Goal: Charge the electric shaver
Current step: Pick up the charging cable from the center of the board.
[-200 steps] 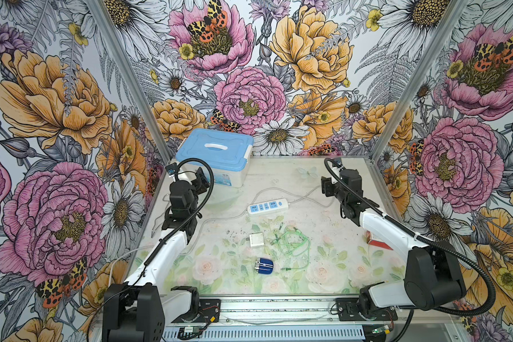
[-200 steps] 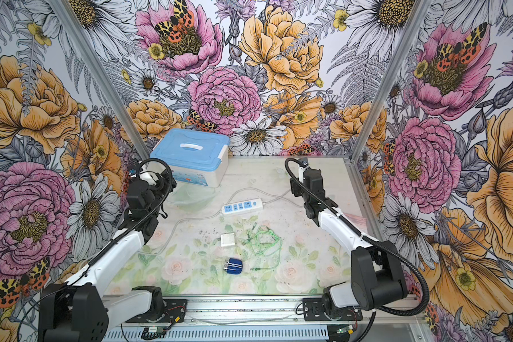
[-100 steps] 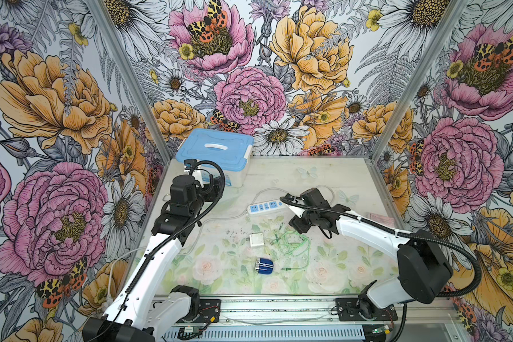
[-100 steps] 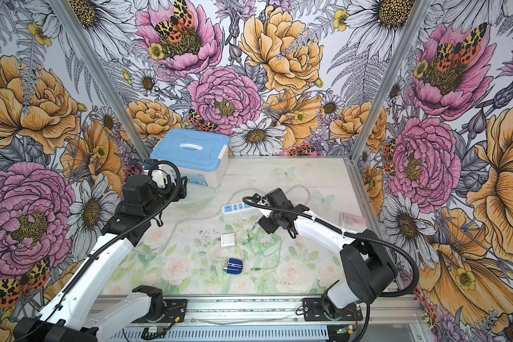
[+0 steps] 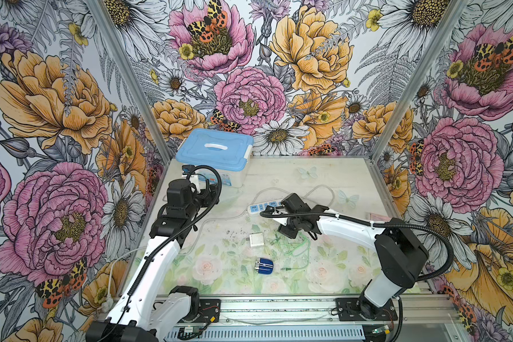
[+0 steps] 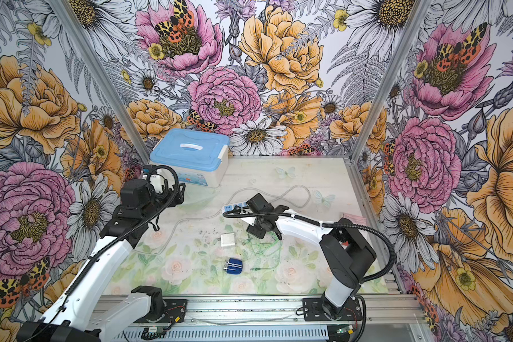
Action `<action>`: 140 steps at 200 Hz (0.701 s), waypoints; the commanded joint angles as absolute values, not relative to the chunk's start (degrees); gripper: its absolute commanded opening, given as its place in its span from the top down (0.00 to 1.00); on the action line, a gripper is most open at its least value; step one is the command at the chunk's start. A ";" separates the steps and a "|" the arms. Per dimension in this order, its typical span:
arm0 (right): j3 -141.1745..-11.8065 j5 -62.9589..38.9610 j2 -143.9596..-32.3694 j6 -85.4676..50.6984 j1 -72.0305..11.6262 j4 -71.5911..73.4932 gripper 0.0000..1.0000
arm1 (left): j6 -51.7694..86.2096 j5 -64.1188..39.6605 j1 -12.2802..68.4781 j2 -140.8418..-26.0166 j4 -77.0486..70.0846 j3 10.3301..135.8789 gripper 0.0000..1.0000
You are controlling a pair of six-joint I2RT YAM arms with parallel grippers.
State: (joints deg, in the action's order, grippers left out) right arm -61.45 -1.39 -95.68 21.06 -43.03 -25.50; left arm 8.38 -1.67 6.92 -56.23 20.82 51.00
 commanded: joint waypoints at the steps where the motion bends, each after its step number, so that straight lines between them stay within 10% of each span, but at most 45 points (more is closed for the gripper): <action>1: -62.93 -1.01 -97.89 22.92 -44.24 -26.42 0.48 | 7.90 -4.41 6.02 -54.93 20.38 50.76 0.12; 140: -63.81 -1.70 -101.11 26.85 -47.28 -31.35 0.55 | 7.91 -6.85 5.18 -55.15 20.14 50.64 0.11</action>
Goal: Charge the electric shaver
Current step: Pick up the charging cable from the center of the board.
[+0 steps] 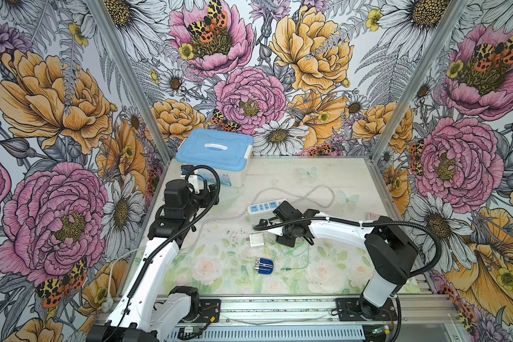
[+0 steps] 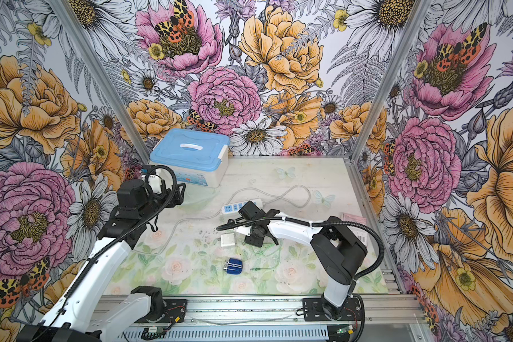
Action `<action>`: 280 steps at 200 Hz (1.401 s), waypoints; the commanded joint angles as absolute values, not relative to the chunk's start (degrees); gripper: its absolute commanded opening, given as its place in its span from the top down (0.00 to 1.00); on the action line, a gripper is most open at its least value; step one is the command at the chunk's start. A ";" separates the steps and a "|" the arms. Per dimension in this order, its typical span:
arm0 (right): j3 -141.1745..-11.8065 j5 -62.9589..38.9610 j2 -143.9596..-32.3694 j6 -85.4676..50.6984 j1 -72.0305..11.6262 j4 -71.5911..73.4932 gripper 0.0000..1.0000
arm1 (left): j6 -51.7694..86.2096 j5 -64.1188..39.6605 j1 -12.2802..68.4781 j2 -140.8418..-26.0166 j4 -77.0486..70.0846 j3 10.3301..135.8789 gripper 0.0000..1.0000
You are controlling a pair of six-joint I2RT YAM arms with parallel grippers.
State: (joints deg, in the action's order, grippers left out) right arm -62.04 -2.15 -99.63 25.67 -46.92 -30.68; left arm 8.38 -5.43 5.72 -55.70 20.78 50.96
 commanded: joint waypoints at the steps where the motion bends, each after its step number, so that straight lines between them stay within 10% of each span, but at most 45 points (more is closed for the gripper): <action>1: -63.85 -1.69 -101.18 26.83 -47.28 -31.37 0.55 | 7.91 -6.85 5.18 -55.17 20.18 50.63 0.11; 90: -65.52 -0.69 -105.12 27.50 -47.25 -31.27 0.62 | 7.73 -7.29 5.08 -54.85 20.21 50.64 0.11; 185: -65.97 1.48 -102.91 24.61 -46.55 -31.11 0.97 | 8.68 -7.93 4.88 -55.54 20.08 50.48 0.11; 280: -62.94 -6.44 -88.49 21.37 -39.54 -17.39 1.00 | 24.76 -28.16 13.26 -61.54 -5.93 38.33 0.14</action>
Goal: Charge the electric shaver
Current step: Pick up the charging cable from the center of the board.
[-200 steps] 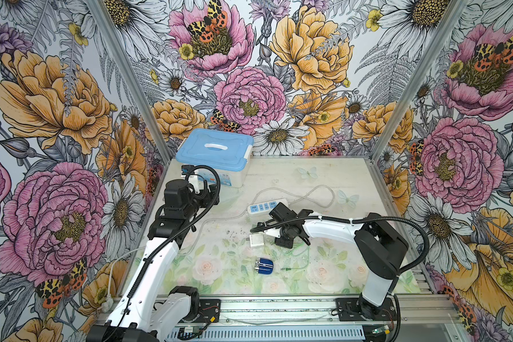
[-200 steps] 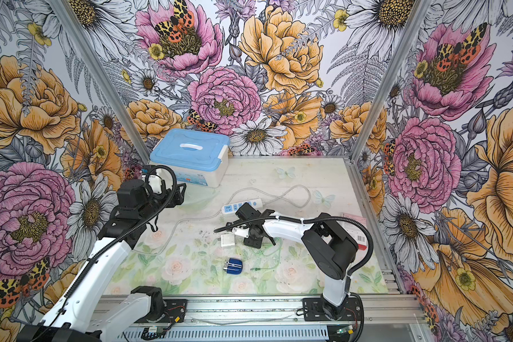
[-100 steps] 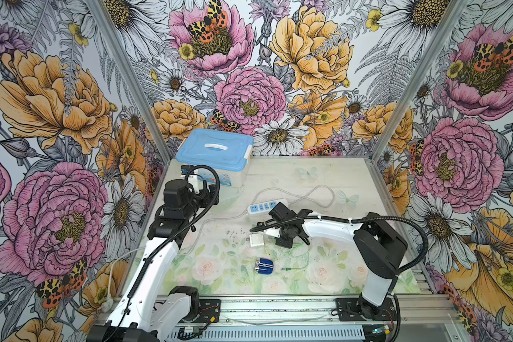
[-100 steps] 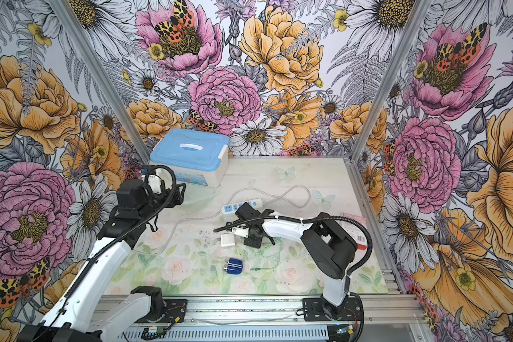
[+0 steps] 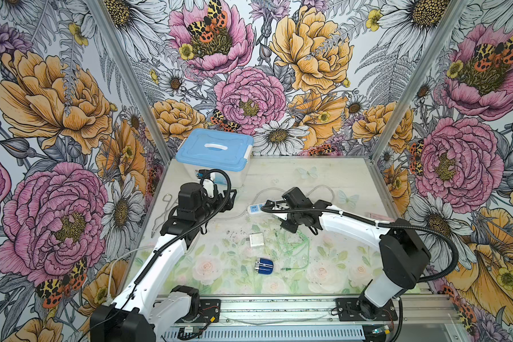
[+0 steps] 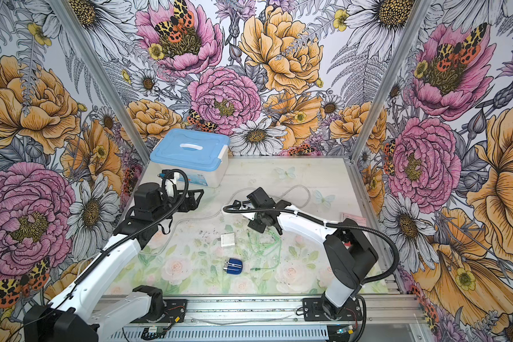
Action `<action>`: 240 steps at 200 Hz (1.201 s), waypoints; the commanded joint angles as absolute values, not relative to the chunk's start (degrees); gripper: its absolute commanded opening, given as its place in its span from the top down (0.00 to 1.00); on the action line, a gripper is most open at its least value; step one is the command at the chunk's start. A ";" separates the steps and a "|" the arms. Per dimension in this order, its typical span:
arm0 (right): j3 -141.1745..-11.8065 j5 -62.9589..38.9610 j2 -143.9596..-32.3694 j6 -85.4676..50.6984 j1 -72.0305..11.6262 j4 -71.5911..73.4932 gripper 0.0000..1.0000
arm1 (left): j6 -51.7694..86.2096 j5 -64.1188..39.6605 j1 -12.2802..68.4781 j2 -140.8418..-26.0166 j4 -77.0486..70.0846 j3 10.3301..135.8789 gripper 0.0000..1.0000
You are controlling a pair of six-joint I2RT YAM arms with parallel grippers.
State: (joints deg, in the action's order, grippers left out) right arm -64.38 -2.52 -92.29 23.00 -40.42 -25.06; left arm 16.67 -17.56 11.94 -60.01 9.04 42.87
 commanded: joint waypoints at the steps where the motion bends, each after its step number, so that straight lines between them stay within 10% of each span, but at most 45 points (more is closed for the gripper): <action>1: -62.89 -6.74 -88.41 21.27 -39.50 -17.17 1.00 | 25.04 -28.40 13.40 -61.62 -6.57 38.11 0.14; 94: -61.74 -19.76 -87.33 17.73 -38.58 -6.05 1.00 | 23.87 -36.59 23.05 -72.63 -18.90 40.39 0.46; 193: -62.37 -22.53 -87.66 16.53 -38.50 -3.39 1.00 | 20.12 -35.55 22.85 -75.03 -17.53 41.21 0.43; 240: -63.19 -22.63 -88.67 16.52 -38.50 -3.14 1.00 | 20.57 -36.59 23.16 -75.68 -19.33 41.58 0.60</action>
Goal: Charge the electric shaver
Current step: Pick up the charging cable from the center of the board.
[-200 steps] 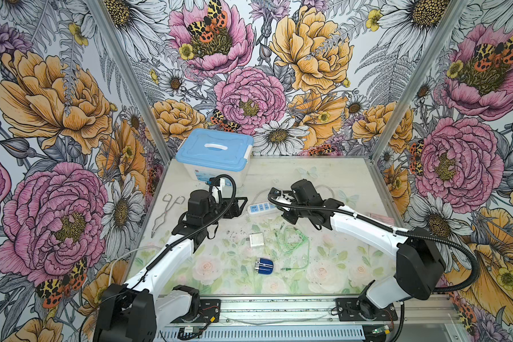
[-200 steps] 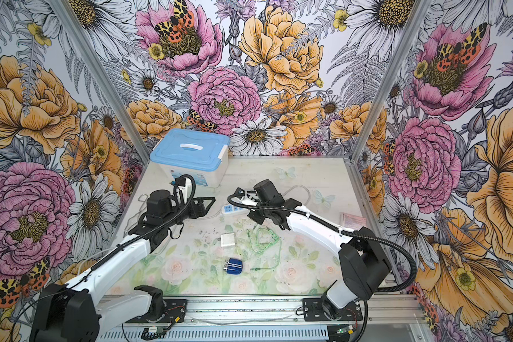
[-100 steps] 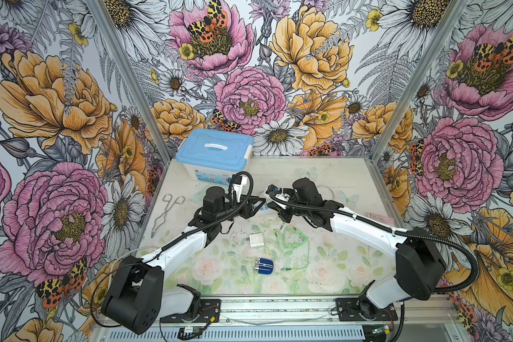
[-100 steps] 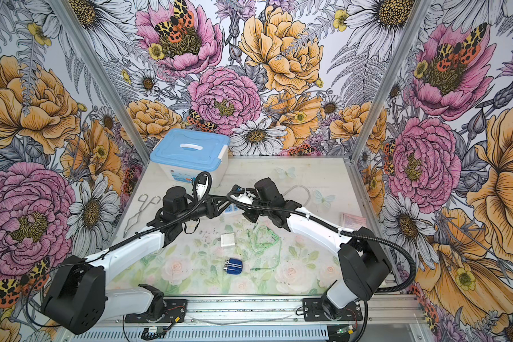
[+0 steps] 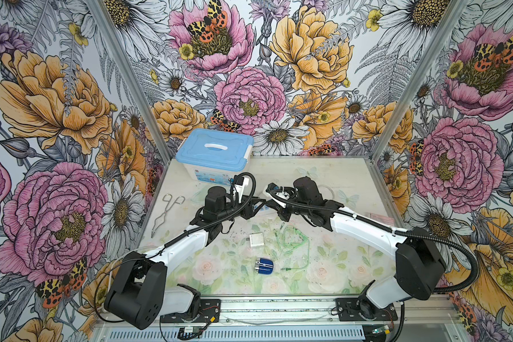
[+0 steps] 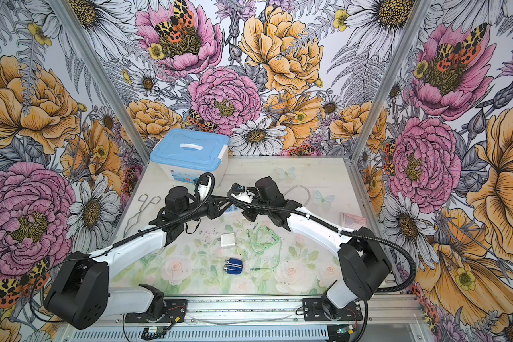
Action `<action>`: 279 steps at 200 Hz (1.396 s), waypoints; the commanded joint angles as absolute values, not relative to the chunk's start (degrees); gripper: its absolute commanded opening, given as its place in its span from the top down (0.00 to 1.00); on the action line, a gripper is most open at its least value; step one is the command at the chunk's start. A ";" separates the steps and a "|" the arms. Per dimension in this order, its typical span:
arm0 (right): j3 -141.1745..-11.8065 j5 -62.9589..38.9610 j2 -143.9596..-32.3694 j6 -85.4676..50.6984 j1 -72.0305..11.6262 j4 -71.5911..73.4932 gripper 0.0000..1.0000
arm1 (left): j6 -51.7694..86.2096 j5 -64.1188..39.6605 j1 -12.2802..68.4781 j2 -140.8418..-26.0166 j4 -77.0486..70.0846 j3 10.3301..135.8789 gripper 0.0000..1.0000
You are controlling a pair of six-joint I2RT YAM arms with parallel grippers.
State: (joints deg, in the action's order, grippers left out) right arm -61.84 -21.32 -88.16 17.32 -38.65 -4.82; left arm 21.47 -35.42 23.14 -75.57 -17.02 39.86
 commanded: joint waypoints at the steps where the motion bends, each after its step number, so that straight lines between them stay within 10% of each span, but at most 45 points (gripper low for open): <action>1: -63.24 -22.61 -88.63 16.52 -38.50 -3.15 1.00 | 20.57 -36.53 23.14 -75.64 -19.38 41.53 0.60; 95: -63.81 -22.38 -89.21 16.46 -38.58 -2.99 1.00 | 21.28 -35.86 21.79 -73.47 -22.28 39.22 0.86; 181: -64.16 -22.87 -89.13 15.90 -38.58 -1.63 1.00 | 21.84 -39.21 21.65 -75.50 -23.66 39.55 0.79; 220: -64.36 -22.95 -89.22 15.61 -38.58 -1.34 1.00 | 22.33 -39.22 21.29 -75.32 -24.82 39.29 1.00; 279: -64.46 -22.37 -89.23 15.36 -38.58 -0.70 1.00 | 22.57 -39.95 21.18 -76.03 -25.16 39.13 1.00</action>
